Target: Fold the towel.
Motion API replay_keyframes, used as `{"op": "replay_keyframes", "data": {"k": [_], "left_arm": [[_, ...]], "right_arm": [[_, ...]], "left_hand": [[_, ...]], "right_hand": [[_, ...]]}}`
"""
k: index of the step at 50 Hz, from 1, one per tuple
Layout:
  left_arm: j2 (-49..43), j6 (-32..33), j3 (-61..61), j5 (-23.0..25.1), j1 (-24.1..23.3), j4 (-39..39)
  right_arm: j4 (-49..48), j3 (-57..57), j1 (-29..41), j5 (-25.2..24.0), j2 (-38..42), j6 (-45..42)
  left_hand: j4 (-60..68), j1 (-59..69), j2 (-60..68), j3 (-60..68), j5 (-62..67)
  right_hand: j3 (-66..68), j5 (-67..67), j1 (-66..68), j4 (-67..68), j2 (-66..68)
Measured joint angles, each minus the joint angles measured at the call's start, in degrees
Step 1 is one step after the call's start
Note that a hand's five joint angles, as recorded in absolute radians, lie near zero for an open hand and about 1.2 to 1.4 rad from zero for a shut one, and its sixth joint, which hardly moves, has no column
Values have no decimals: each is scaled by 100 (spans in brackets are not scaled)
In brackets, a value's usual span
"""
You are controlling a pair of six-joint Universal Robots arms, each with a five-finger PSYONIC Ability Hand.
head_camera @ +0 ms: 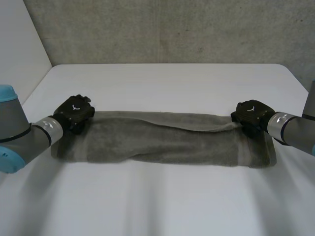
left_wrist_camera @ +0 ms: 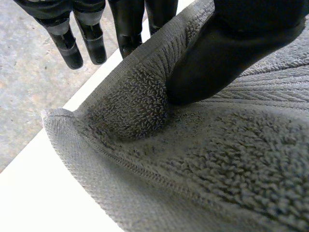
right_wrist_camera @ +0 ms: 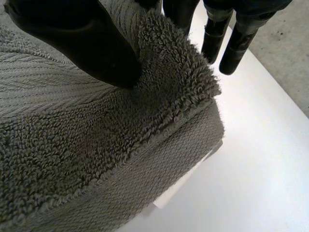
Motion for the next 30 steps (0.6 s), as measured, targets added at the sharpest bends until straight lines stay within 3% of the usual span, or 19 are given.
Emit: {"op": "replay_keyframes", "data": {"k": [15, 27, 29, 30], "left_arm": [[-501, 8, 832, -37, -69, 45], [-778, -2, 1103, -57, -111, 144], [-800, 0, 1122, -76, -113, 159], [-809, 1, 1128, -87, -115, 165]], "right_arm": [[-878, -440, 10, 49, 218, 455], [-932, -978, 32, 239, 712, 483], [-929, -1021, 34, 254, 775, 479], [-926, -1038, 36, 260, 810, 480]], "left_hand": [[0, 0, 0, 0, 0], [0, 0, 0, 0, 0], [0, -36, -110, 0, -93], [0, -669, -868, 0, -888]], "right_hand": [[0, 0, 0, 0, 0], [0, -9, -6, 0, -6], [0, -731, -578, 0, -632], [0, -1245, -1129, 0, -1211]]}}
